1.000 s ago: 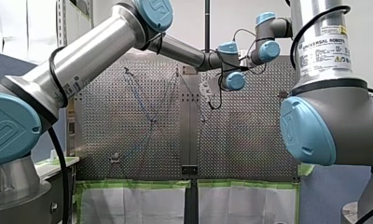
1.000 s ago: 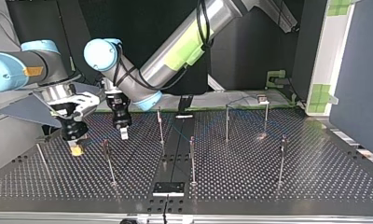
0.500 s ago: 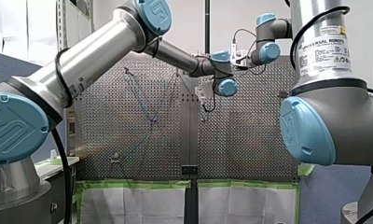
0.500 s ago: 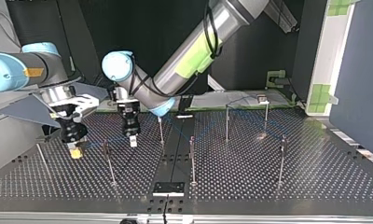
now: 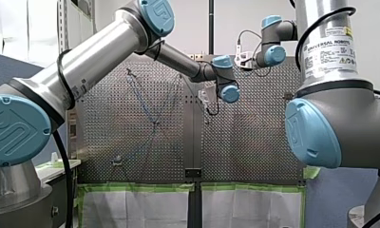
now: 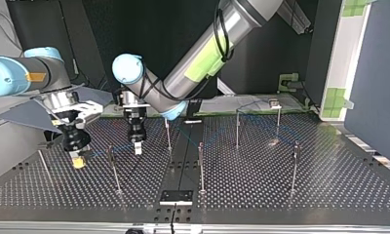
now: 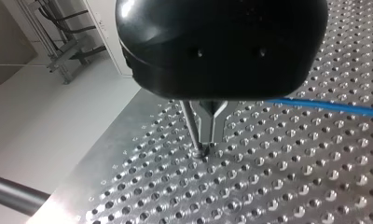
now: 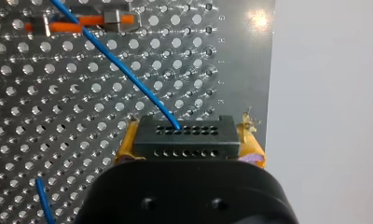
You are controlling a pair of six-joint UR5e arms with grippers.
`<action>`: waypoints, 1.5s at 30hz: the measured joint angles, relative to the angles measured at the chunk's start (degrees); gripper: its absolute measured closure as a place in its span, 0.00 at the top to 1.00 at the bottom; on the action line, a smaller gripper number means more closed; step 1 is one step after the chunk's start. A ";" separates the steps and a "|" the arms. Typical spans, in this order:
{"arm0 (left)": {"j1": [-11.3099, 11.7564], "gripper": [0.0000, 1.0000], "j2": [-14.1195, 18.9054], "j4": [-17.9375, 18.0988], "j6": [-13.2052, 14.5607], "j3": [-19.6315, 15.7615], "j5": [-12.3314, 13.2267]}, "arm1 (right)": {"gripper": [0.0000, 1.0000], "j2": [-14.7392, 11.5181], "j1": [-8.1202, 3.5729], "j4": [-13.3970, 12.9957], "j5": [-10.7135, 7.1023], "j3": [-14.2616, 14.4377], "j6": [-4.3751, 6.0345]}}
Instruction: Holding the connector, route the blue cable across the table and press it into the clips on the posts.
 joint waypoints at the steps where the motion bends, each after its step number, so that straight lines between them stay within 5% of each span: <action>1: -0.10 0.00 0.02 -0.18 -0.11 0.00 0.00 | 0.00 0.04 -0.01 -0.01 -0.01 0.01 0.00; 3: -0.34 0.24 0.02 -0.64 -0.41 -0.01 0.01 | 0.00 0.13 -0.01 0.00 -0.02 0.03 0.00; 4: -0.44 0.24 0.02 -0.89 -0.57 -0.01 0.02 | 0.00 0.16 0.00 0.01 -0.03 0.03 0.00; 6: -0.63 0.54 0.03 -1.69 -1.02 -0.02 0.02 | 0.00 0.23 0.00 0.04 -0.06 0.04 -0.01; 7: -0.70 0.54 0.03 -2.03 -1.24 -0.02 0.01 | 0.00 0.26 0.00 0.06 -0.08 0.04 -0.01; 9: -0.83 0.78 0.03 -2.86 -1.71 -0.02 -0.06 | 0.00 0.28 0.00 0.07 -0.09 0.04 -0.04; 10: -0.87 0.78 0.04 -3.23 -1.87 -0.02 -0.09 | 0.00 0.29 0.00 0.07 -0.10 0.04 -0.05; 11: -0.93 0.96 0.04 -3.67 -2.04 -0.02 -0.11 | 0.00 0.30 0.00 0.08 -0.10 0.04 -0.06; 12: -0.96 1.00 0.04 -3.97 -2.16 -0.02 -0.13 | 0.00 0.33 0.00 0.07 -0.09 0.04 -0.06; 34: -3.38 1.00 1.75 -14.41 -6.46 -1.46 -2.01 | 0.00 0.45 0.00 0.13 -0.11 0.03 -0.08; 45: -5.09 1.00 6.61 -10.87 -5.96 -6.83 0.08 | 0.00 0.48 0.21 0.31 -0.20 0.04 -0.10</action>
